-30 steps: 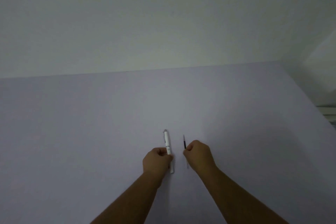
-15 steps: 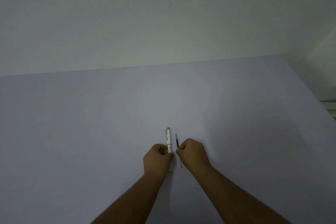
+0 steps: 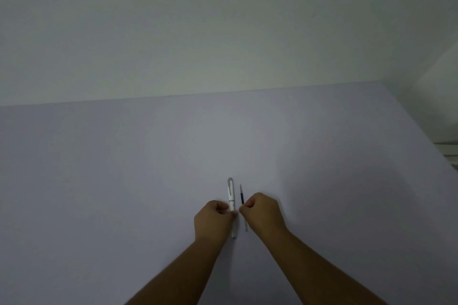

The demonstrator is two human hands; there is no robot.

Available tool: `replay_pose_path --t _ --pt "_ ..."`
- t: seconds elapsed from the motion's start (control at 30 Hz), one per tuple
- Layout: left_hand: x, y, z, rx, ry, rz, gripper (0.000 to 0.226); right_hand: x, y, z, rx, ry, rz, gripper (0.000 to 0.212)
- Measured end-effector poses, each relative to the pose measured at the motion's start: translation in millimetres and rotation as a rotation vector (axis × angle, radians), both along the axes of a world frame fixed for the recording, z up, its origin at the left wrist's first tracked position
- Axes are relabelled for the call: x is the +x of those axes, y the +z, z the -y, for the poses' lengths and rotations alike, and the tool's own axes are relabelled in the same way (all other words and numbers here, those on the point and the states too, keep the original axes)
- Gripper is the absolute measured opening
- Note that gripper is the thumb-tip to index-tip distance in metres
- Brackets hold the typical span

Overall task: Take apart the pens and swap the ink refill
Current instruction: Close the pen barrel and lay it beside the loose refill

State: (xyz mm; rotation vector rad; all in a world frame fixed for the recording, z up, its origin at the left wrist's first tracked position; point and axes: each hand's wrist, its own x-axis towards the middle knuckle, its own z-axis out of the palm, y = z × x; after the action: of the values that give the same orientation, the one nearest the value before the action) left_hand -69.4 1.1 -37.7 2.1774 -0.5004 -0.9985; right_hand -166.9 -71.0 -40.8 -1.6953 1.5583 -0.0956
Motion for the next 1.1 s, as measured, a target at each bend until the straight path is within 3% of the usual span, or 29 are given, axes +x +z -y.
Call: replay_pose_path --t 0.73,1.1 --pt "5 2 -7 -0.027 -0.003 -0.003 0.018 -10 -1 -10 -0.018 -0.026 0.038 0.011" --pt "8 5 -11 -0.037 0.003 0.037 0.031 -12 4 -15 -0.043 -0.042 0.069 0.023"
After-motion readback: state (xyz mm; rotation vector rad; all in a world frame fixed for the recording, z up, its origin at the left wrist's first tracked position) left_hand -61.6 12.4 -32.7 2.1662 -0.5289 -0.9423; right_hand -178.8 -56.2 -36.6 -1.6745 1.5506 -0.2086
